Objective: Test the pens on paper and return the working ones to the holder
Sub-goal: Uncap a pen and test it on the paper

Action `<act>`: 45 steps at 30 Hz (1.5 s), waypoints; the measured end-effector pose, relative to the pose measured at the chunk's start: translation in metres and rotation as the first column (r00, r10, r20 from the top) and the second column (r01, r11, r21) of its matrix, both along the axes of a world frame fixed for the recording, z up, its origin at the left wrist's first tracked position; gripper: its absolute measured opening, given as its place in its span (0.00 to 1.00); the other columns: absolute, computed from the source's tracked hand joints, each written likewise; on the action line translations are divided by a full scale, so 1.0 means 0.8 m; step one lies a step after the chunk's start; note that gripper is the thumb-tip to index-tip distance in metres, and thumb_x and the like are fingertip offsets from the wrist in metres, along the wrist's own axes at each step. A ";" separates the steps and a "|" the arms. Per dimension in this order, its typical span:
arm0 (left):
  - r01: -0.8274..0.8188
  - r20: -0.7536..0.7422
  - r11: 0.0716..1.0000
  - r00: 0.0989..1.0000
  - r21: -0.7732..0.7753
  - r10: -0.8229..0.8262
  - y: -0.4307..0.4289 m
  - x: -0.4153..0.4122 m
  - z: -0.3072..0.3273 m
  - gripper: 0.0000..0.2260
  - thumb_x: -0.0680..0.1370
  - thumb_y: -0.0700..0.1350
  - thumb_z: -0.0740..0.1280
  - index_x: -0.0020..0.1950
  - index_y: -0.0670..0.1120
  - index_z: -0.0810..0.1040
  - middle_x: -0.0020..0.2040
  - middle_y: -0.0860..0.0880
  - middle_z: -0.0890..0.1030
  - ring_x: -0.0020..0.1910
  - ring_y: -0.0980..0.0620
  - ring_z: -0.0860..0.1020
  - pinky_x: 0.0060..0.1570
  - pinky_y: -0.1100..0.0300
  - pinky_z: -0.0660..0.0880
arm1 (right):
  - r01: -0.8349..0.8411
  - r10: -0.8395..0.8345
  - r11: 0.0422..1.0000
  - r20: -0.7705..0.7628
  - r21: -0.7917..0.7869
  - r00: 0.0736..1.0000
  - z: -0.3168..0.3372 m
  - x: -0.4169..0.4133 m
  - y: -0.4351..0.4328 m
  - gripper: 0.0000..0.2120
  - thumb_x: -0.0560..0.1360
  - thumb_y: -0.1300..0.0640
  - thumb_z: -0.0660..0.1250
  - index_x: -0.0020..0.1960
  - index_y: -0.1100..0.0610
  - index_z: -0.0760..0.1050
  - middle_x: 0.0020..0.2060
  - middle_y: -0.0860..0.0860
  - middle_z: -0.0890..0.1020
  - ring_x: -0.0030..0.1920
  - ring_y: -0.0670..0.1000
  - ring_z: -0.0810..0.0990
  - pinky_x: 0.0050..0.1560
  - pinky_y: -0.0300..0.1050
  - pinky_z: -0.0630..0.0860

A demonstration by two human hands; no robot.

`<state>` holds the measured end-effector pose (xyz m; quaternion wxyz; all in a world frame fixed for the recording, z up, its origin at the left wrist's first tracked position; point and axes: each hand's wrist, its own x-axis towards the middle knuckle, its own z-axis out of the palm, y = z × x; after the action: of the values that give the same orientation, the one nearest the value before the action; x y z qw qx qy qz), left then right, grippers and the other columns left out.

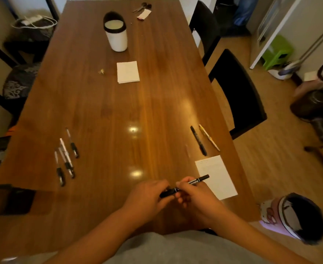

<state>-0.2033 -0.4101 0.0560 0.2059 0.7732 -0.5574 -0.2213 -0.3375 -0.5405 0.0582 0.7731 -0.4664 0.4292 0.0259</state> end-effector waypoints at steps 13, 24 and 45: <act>-0.222 -0.491 0.956 0.822 0.194 0.290 -0.158 -0.153 0.000 0.06 0.77 0.55 0.68 0.47 0.55 0.81 0.40 0.56 0.81 0.42 0.59 0.78 0.44 0.59 0.78 | -0.182 0.179 0.981 0.049 0.067 0.983 -0.002 -0.138 -0.188 0.09 0.77 0.54 0.70 0.39 0.55 0.77 0.32 0.54 0.81 0.31 0.48 0.78 0.31 0.39 0.73; -0.249 -0.703 0.915 0.586 0.317 0.403 -0.164 -0.179 0.014 0.12 0.80 0.55 0.63 0.43 0.52 0.83 0.36 0.50 0.83 0.39 0.54 0.81 0.55 0.54 0.74 | -0.293 0.279 0.948 0.124 0.123 0.952 -0.001 -0.154 -0.217 0.09 0.78 0.56 0.68 0.38 0.55 0.78 0.32 0.55 0.79 0.31 0.48 0.76 0.31 0.38 0.73; -0.172 -0.037 0.964 0.982 0.202 0.183 -0.136 -0.149 -0.084 0.12 0.80 0.56 0.59 0.59 0.54 0.76 0.60 0.56 0.76 0.60 0.57 0.72 0.59 0.59 0.73 | -0.212 0.173 0.849 -0.123 -0.484 0.977 -0.053 -0.095 -0.213 0.04 0.79 0.56 0.66 0.47 0.49 0.79 0.42 0.47 0.83 0.43 0.50 0.83 0.36 0.35 0.77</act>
<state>-0.3223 -0.5192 -0.0109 0.1623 0.8304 -0.4551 -0.2775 -0.4132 -0.7107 0.0154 0.6046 -0.6879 0.4014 0.0099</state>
